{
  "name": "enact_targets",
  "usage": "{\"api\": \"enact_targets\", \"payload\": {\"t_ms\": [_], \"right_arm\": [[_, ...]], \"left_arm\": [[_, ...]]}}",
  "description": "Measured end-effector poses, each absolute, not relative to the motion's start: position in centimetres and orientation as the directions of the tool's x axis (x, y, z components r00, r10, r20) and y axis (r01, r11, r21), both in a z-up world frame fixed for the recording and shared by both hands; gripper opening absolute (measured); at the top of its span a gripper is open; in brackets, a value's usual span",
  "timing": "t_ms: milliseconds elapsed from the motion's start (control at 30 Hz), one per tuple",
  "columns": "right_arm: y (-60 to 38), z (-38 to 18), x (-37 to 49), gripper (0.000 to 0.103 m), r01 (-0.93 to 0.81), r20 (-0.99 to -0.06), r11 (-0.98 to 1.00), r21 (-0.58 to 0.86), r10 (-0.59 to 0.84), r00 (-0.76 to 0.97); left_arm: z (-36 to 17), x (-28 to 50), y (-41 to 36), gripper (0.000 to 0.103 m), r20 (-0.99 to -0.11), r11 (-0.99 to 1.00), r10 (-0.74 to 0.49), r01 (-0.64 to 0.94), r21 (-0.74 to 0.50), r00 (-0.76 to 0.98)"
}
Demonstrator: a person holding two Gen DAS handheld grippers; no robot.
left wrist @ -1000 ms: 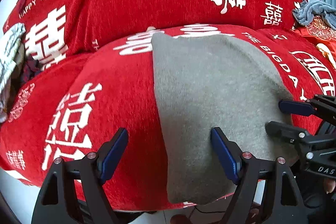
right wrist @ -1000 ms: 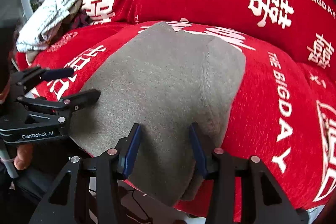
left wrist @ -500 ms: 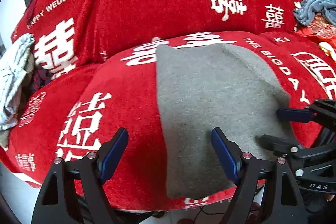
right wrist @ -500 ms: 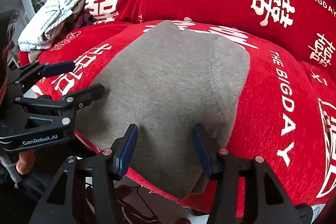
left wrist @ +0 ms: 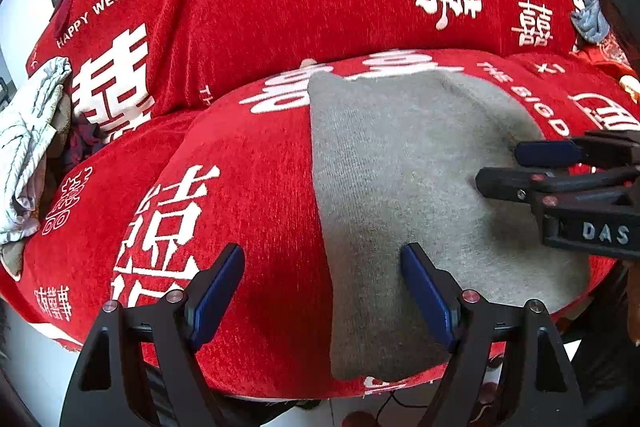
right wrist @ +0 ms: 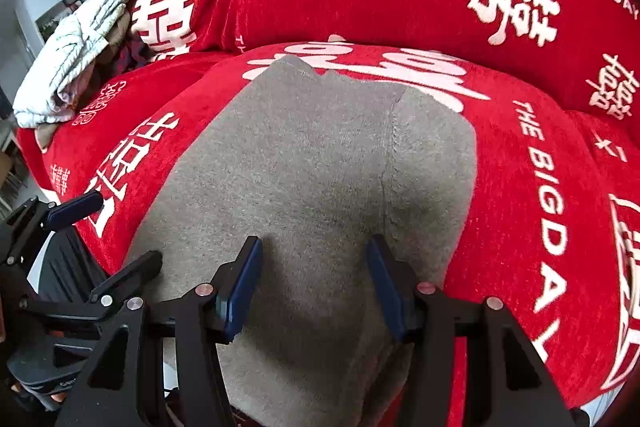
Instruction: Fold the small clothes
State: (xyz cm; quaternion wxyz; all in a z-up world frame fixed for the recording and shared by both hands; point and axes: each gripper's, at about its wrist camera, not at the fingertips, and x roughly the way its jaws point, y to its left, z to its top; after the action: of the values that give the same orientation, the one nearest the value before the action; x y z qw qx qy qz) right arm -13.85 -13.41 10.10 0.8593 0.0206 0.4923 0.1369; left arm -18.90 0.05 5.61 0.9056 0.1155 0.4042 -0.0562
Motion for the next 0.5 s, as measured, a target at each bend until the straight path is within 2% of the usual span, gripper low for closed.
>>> {"api": "enact_targets", "payload": {"t_ms": [200, 367, 500], "right_arm": [[-13.9, 12.9, -17.5, 0.060, -0.207, -0.797, 0.969, 0.132, 0.228, 0.559], [-14.0, 13.7, -19.2, 0.067, -0.181, -0.794, 0.979, 0.093, 0.183, 0.580], [-13.3, 13.3, -19.8, 0.067, -0.181, -0.810, 0.983, 0.040, 0.138, 0.570]], "left_arm": [[7.5, -19.9, -0.5, 0.082, -0.696, 0.969, -0.024, 0.189, 0.161, 0.718], [8.6, -20.4, -1.1, 0.082, -0.678, 0.969, -0.011, 0.175, 0.175, 0.735], [8.9, -20.4, -1.1, 0.082, -0.690, 0.972, -0.021, 0.178, 0.157, 0.723]]}}
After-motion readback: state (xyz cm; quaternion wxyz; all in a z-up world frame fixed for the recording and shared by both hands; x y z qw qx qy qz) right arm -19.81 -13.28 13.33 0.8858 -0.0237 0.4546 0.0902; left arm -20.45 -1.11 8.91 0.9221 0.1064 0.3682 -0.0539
